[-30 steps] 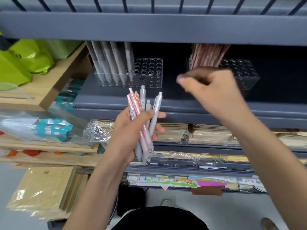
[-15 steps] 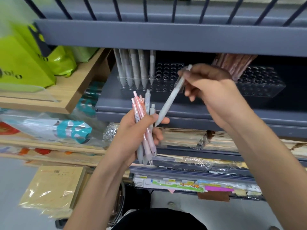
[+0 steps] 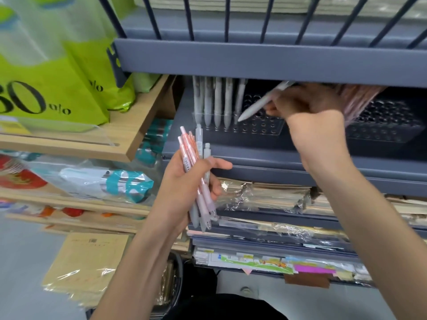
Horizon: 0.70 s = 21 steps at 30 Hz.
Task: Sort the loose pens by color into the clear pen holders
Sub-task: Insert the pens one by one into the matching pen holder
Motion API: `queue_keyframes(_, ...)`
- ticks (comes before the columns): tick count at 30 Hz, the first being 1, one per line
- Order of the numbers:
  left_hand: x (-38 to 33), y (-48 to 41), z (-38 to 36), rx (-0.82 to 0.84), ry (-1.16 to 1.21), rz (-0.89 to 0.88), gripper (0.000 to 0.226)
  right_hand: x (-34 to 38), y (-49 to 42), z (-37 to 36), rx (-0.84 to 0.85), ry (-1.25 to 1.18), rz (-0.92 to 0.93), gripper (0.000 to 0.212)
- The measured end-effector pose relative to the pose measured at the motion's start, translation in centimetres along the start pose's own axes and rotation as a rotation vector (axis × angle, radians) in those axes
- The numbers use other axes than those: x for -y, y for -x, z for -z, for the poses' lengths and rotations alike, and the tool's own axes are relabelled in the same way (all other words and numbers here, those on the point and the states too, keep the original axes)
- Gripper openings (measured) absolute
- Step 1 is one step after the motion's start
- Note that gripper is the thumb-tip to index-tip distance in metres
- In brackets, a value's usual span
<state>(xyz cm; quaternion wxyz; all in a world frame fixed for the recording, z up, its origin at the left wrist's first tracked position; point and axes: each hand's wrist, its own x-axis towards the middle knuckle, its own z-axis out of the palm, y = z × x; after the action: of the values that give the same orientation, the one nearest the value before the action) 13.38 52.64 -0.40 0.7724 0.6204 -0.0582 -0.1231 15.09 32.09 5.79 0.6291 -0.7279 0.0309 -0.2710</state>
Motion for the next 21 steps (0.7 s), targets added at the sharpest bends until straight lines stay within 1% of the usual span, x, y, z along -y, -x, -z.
queue_keyframes(2,0.0,0.0,0.4,0.016,-0.008,0.01,0.03,0.2,-0.4,-0.5,-0.059,0.024,0.048,0.02)
queue_keyframes(4,0.0,0.2,0.7,0.04,-0.025,0.009,0.029,0.1,-0.7,-1.2,-0.111,0.058,0.076,0.016)
queue_keyframes(5,0.0,0.3,0.9,0.049,-0.024,0.001,0.025,0.0,-0.9,-1.6,-0.125,0.136,0.098,0.016)
queue_keyframes(7,0.1,0.4,1.3,0.062,-0.001,-0.01,0.006,-0.5,-1.3,-2.2,-0.092,0.356,0.126,0.012)
queue_keyframes(8,0.1,0.5,1.4,0.057,0.003,-0.018,0.011,-0.7,-1.5,-2.4,-0.074,0.447,0.128,0.01)
queue_keyframes(9,0.1,0.5,1.6,0.053,-0.001,-0.021,0.022,-1.0,-1.5,-2.6,-0.069,0.523,0.137,0.012)
queue_keyframes(10,0.1,0.6,1.7,0.04,0.005,-0.014,0.025,-1.1,-1.5,-2.8,-0.068,0.584,0.148,0.015)
queue_keyframes(11,0.1,0.6,1.9,0.025,0.023,-0.006,0.019,-1.2,-1.5,-3.1,-0.069,0.625,0.157,0.017)
queue_keyframes(12,0.0,0.7,2.1,0.009,0.043,0.002,0.009,-1.3,-1.3,-3.4,-0.069,0.647,0.162,0.017)
queue_keyframes(14,0.0,0.8,2.3,-0.02,0.055,0.019,0.025,-1.5,-1.3,-3.9,-0.085,0.622,0.15,0.016)
queue_keyframes(16,-0.1,1.0,2.4,-0.033,0.057,0.014,0.029,-1.5,-1.5,-4.2,-0.104,0.595,0.127,0.016)
queue_keyframes(21,-0.4,1.2,2.6,-0.038,0.067,0.027,0.015,-1.7,-2.2,-4.9,-0.066,0.655,0.123,0.009)
